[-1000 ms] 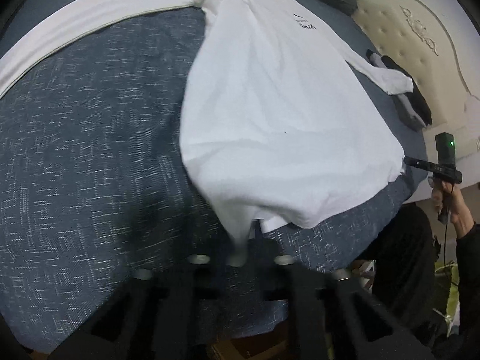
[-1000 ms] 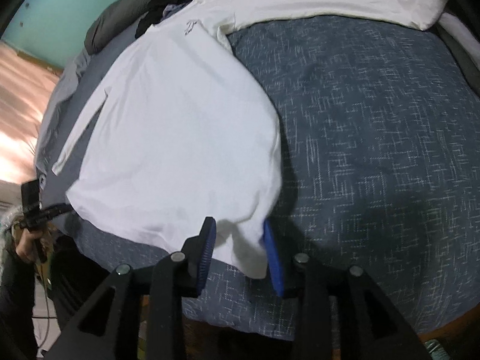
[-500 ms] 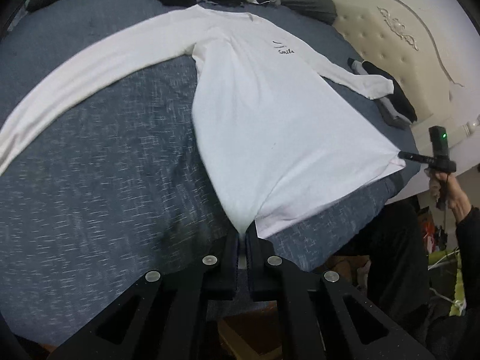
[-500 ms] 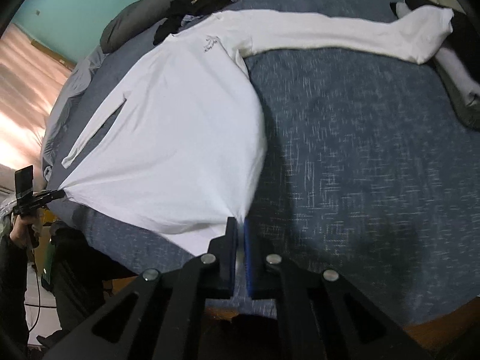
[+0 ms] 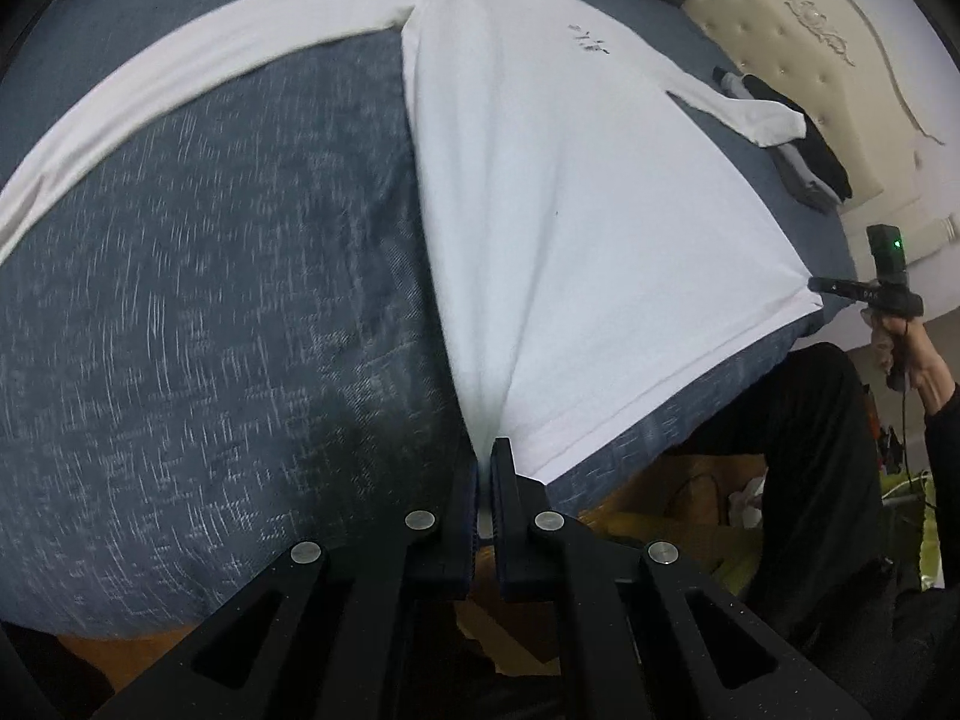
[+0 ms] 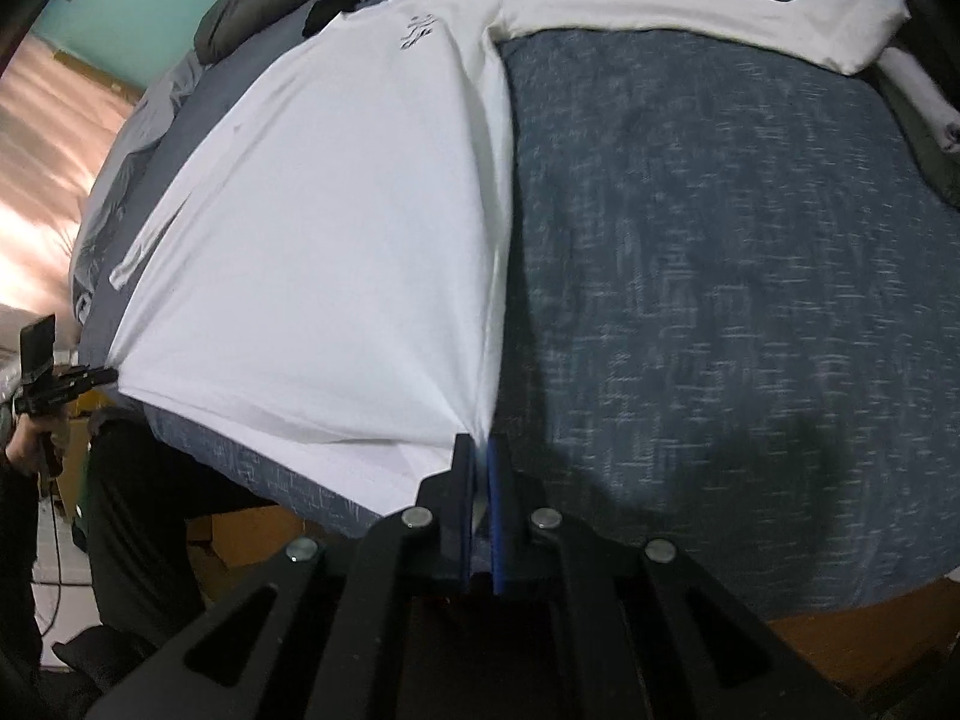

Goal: Fold clothes
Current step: 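Hold the hem with both tools and pull it taut away from the collar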

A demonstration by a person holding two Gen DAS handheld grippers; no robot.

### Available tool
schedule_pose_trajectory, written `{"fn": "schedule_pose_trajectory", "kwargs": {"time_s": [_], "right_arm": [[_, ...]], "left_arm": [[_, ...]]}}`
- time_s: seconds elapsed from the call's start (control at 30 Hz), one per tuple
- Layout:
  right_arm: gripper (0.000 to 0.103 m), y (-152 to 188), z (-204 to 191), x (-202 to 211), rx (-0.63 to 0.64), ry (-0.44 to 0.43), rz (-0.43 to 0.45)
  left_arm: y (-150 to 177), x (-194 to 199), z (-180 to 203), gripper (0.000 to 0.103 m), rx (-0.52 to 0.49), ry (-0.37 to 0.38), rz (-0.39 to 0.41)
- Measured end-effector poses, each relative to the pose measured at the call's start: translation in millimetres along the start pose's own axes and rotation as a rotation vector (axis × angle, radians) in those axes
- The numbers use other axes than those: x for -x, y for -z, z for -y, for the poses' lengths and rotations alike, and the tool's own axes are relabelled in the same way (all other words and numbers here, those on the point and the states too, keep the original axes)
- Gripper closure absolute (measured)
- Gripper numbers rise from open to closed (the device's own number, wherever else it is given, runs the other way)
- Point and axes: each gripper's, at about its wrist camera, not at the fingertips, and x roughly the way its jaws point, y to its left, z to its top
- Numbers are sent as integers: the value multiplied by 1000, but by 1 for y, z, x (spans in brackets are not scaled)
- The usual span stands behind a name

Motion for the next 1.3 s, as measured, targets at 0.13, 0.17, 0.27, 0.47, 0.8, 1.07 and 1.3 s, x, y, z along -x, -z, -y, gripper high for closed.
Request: {"fn": "schedule_pose_trajectory", "kwargs": {"time_s": [0.13, 0.17, 0.27, 0.47, 0.8, 1.07, 1.3], "right_arm": [[99, 1, -2, -6, 8, 12, -16], [99, 2, -1, -6, 7, 11, -17], [99, 4, 2, -10, 2, 9, -18], [97, 6, 4, -13, -12, -12, -23], [96, 3, -8, 8, 26, 0, 21], [77, 1, -22, -8, 85, 33, -34], [75, 10, -27, -31, 156, 99, -119]], "left_arm": [[6, -7, -10, 99, 23, -1, -8], [6, -7, -10, 99, 21, -2, -10], [6, -9, -10, 99, 17, -3, -14], [7, -14, -13, 99, 31, -11, -21], [7, 7, -23, 95, 80, -55, 11], [-5, 23, -19, 95, 110, -33, 85], [-17, 22, -4, 95, 87, -11, 96]]}}
